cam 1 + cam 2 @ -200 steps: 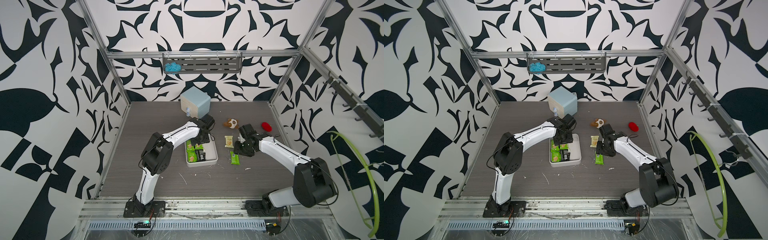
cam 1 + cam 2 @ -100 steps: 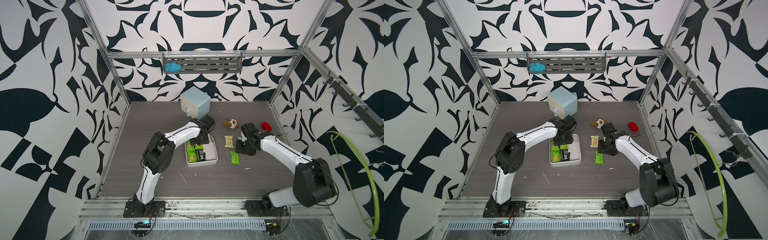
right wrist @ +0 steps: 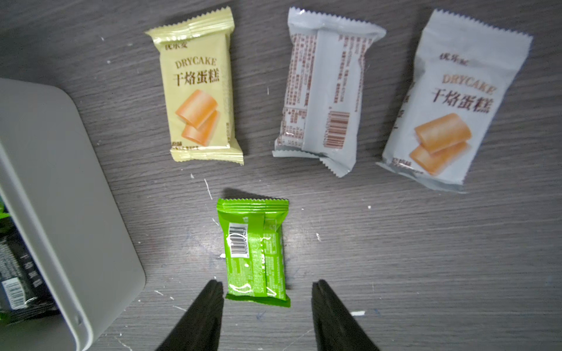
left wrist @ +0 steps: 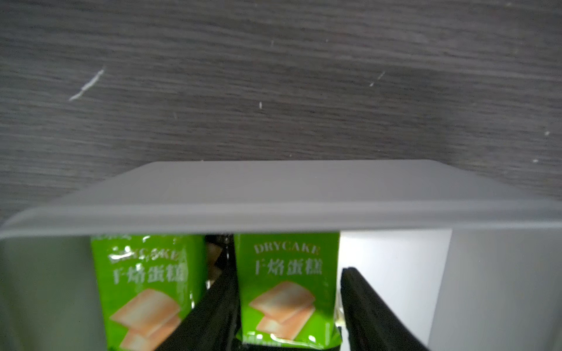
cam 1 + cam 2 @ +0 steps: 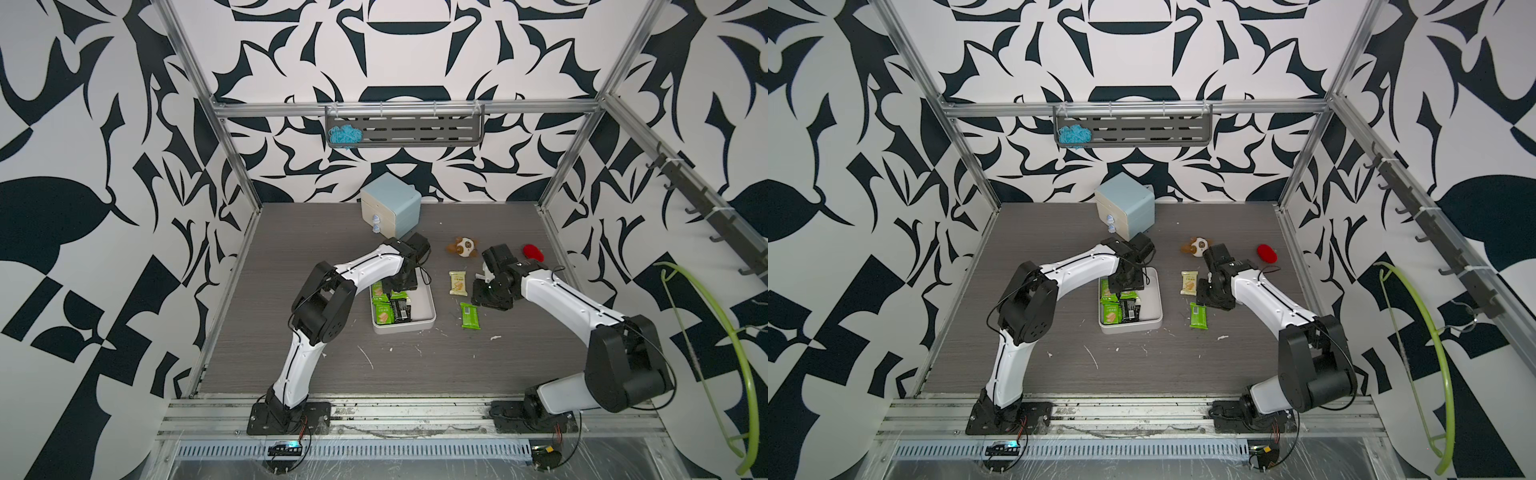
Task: Take the cookies out of the storage box
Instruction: Pick up the cookie from the storage box.
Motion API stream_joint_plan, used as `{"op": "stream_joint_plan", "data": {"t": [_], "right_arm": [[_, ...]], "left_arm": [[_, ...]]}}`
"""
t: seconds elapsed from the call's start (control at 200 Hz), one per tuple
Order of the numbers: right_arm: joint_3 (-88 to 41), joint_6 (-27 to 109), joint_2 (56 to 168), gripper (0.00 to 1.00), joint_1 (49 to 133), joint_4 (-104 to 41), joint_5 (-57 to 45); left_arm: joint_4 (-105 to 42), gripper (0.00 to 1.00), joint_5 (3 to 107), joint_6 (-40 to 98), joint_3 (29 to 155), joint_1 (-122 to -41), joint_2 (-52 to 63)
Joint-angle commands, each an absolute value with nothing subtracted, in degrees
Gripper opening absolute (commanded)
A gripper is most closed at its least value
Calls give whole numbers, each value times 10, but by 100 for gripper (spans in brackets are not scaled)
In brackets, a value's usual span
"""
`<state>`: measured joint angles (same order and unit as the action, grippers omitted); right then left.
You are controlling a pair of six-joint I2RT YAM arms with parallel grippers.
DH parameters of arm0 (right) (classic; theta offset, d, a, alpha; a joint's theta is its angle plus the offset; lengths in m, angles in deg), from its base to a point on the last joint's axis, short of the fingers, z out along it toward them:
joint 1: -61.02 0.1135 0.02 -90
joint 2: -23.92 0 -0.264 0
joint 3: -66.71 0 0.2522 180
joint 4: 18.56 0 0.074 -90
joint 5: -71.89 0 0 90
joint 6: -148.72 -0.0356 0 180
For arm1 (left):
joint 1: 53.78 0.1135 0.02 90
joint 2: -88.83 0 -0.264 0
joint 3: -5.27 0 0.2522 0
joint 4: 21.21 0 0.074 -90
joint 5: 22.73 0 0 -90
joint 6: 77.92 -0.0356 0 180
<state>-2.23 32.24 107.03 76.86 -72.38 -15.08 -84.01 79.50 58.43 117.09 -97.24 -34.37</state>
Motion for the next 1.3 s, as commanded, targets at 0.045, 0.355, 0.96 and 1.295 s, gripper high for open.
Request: {"op": "stream_joint_plan", "data": {"t": [0.045, 0.355, 0.96, 1.295], "right_arm": [[-40, 328, 1074, 53, 766, -735, -149], [-38, 318, 1070, 53, 767, -733, -149], [-63, 277, 1081, 51, 782, -726, -139], [-93, 235, 1118, 51, 836, -711, -160]], "left_arm": [[-852, 54, 791, 577, 1186, -970, -354], [-847, 48, 780, 571, 1176, -970, -353], [-829, 47, 757, 574, 1148, -971, -252], [-823, 47, 742, 548, 1131, -951, -198]]}}
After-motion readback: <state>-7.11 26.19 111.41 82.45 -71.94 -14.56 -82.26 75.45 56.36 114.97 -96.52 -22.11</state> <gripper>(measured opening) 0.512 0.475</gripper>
